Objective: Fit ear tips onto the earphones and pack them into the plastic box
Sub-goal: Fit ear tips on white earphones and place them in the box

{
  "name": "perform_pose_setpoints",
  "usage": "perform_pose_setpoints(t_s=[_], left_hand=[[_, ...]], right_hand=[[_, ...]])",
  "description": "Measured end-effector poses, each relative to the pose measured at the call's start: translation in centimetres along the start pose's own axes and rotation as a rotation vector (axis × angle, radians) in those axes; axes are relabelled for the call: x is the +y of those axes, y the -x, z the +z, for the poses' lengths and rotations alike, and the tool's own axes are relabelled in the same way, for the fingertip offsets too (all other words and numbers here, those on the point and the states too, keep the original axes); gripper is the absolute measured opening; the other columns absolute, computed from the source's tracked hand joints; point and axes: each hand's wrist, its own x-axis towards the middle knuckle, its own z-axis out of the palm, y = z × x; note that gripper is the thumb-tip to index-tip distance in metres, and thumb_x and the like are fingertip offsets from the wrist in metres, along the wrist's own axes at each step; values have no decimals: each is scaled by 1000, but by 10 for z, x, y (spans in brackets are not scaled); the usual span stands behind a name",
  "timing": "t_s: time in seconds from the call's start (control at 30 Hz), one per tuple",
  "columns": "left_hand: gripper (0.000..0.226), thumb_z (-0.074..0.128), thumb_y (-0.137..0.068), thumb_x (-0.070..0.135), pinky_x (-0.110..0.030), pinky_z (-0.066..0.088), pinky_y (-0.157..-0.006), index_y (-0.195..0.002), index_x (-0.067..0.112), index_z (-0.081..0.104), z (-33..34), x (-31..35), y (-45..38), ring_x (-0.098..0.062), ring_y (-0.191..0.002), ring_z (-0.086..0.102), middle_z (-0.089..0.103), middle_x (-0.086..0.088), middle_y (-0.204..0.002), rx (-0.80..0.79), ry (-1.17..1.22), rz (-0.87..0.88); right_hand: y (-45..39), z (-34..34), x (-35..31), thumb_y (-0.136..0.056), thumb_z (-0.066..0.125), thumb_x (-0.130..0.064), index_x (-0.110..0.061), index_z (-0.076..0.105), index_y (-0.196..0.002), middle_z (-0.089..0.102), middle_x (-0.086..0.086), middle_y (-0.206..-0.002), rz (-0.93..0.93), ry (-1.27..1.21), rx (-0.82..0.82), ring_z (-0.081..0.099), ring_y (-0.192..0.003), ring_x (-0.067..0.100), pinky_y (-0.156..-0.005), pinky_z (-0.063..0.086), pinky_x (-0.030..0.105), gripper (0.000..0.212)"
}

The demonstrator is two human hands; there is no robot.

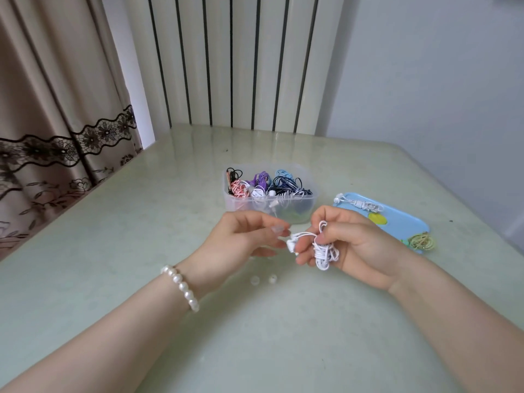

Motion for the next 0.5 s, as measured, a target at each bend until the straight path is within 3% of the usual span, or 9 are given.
perform_pose_setpoints(t_s=[0.17, 0.27, 0.37, 0.43, 0.5], left_hand=[[20, 55, -81, 15, -37, 56, -73, -96, 4, 63, 4, 0, 2, -22, -75, 65, 67, -9, -88, -107, 160, -83], [15, 53, -83, -4, -32, 56, -74, -94, 2, 62, 3, -2, 0, -19, -73, 68, 69, -10, -86, -82, 161, -68], [18, 49, -85, -10, -29, 57, -73, -91, 1, 62, 1, -3, -1, -18, -72, 69, 70, -9, -80, -62, 193, -72], [18, 52, -85, -9, -26, 56, -71, -88, 4, 63, -1, -3, -3, -15, -69, 68, 70, -7, -79, -18, 116, -61], [19, 57, -84, -7, -20, 53, -63, -81, 10, 65, -6, -6, -6, -10, -62, 63, 68, -4, -76, 82, -113, -1]], right_hand=[[-1, 2, 9, -58, 49, 3, -8, 46, -72, 55, 15, -56, -18, -91, 18, 56, -53, 26, -49, 47, 26, 18], [-3, 3, 15, -60, 72, -5, -8, 52, -76, 56, 10, -57, -24, -3, 86, 50, -48, 19, -49, 41, 26, 26], [-5, 3, 22, -68, 68, -12, -7, 63, -80, 66, 12, -65, -37, 158, 174, 55, -47, 17, -55, 44, 28, 14], [-6, 1, 25, -75, 67, -6, -8, 67, -81, 68, 10, -63, -36, 241, 208, 59, -48, 18, -54, 44, 25, 6], [-5, -3, 25, -79, 65, -5, -7, 68, -82, 68, 7, -61, -38, 270, 224, 60, -47, 18, -47, 43, 19, 5]])
